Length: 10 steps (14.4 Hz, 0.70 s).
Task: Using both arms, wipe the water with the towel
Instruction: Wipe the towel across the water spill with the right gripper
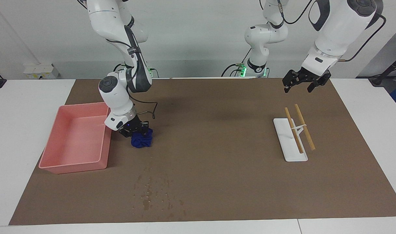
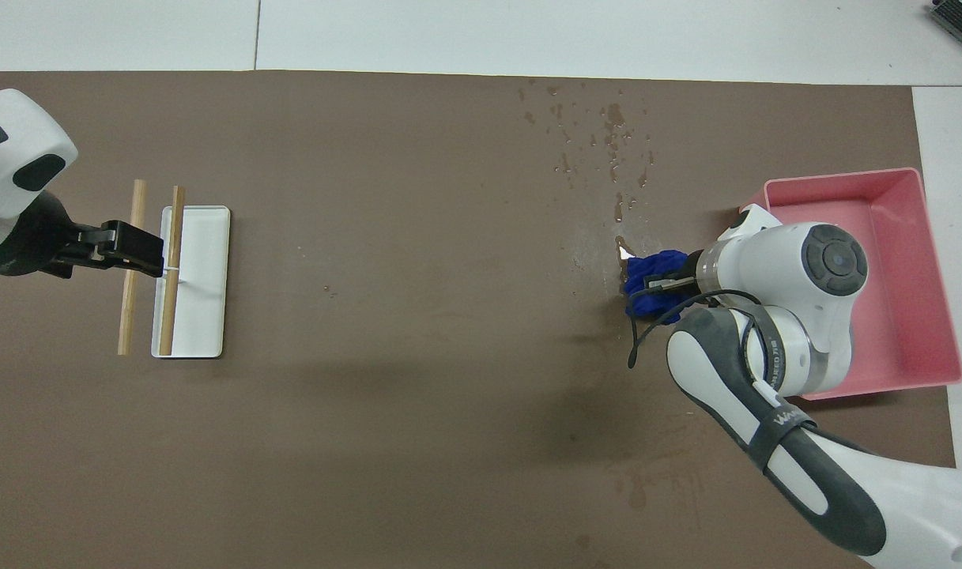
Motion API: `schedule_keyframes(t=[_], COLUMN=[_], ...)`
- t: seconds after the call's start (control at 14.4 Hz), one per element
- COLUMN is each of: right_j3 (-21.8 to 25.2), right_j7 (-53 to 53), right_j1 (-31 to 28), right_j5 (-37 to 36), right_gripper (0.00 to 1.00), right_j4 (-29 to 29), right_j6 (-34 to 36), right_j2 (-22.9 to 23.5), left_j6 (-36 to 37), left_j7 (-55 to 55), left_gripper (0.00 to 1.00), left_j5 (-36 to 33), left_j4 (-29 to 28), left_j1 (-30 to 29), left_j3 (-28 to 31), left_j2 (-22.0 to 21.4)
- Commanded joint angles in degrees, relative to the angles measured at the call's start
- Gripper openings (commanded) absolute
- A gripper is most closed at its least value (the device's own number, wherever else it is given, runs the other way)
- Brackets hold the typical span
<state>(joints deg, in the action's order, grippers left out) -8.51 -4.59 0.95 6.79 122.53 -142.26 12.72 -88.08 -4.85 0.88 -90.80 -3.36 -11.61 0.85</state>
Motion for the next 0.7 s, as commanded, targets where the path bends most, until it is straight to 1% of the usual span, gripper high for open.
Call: schedule_keyframes(t=[0.0, 0.14, 0.28, 0.42, 0.49, 0.63], right_j3=[-0.1, -0.1, -0.2, -0.1, -0.1, -0.1], right_j7=[-0.4, -0.4, -0.4, -0.5, -0.5, -1.0], right_j1=[1.2, 1.5, 1.5, 1.9, 2.0, 2.3], right_j5=[-1.3, -1.1, -1.0, -1.3, -1.4, -1.5], right_gripper=[0.0, 0.0, 0.0, 0.0, 0.0, 0.0], right_j4=[-7.4, -10.0, -14.1, -18.9, -19.9, -19.9], right_j6=[-0.1, -0.9, -1.1, -1.5, -2.2, -5.6], right_j2=[3.5, 4.8, 7.0, 11.1, 12.4, 14.8], left_j6=[-1.2, -1.1, -1.1, -1.2, -1.2, -0.2], left_j7=[0.3, 0.1, 0.5, 0.7, 0.5, 0.1], left_gripper=[1.0, 1.0, 1.0, 1.0, 1.0, 1.0], left_j5=[-0.8, -0.8, -0.8, -0.8, -0.8, -0.8], left_j4=[-0.9, -1.0, -1.9, -1.9, -1.8, -1.9], left_j1=[2.5, 7.5, 6.9, 6.4, 6.8, 6.4], left_j3=[1.5, 6.8, 7.1, 7.1, 7.1, 7.2], left_j2=[-0.6, -0.8, -1.2, -1.2, -1.2, -1.3])
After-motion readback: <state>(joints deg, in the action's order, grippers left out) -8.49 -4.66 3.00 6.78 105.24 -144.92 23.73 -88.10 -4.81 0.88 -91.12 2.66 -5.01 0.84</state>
